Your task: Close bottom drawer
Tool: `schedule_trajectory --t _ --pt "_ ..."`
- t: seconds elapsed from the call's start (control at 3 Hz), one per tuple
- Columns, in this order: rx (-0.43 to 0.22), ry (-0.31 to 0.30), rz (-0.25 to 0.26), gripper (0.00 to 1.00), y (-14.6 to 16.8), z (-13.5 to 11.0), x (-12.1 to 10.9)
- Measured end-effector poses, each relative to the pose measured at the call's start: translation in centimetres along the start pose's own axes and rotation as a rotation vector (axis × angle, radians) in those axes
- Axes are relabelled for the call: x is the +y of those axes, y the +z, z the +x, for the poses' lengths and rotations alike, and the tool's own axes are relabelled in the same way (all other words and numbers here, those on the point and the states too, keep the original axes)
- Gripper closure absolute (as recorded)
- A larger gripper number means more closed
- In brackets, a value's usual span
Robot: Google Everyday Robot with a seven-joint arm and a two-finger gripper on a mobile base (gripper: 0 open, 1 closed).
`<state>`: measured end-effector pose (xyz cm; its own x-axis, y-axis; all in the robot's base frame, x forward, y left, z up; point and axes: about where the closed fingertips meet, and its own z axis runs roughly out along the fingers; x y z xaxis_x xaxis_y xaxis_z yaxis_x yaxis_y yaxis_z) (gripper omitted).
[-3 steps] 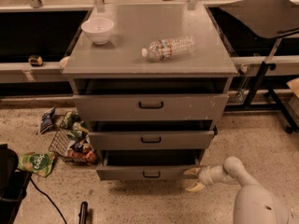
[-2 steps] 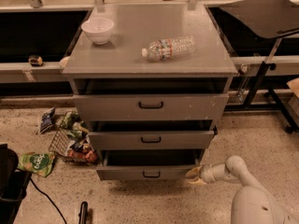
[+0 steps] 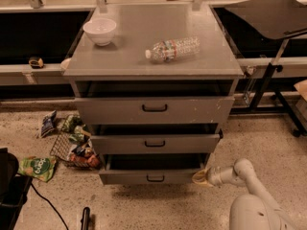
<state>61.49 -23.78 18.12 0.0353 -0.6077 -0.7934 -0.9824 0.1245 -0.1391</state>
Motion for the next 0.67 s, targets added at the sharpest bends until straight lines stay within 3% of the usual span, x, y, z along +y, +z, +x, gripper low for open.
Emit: schedule_trajectory --t 0.67 --pt "-0.021 0.003 0.017 0.4 -0.14 0.23 -0.77"
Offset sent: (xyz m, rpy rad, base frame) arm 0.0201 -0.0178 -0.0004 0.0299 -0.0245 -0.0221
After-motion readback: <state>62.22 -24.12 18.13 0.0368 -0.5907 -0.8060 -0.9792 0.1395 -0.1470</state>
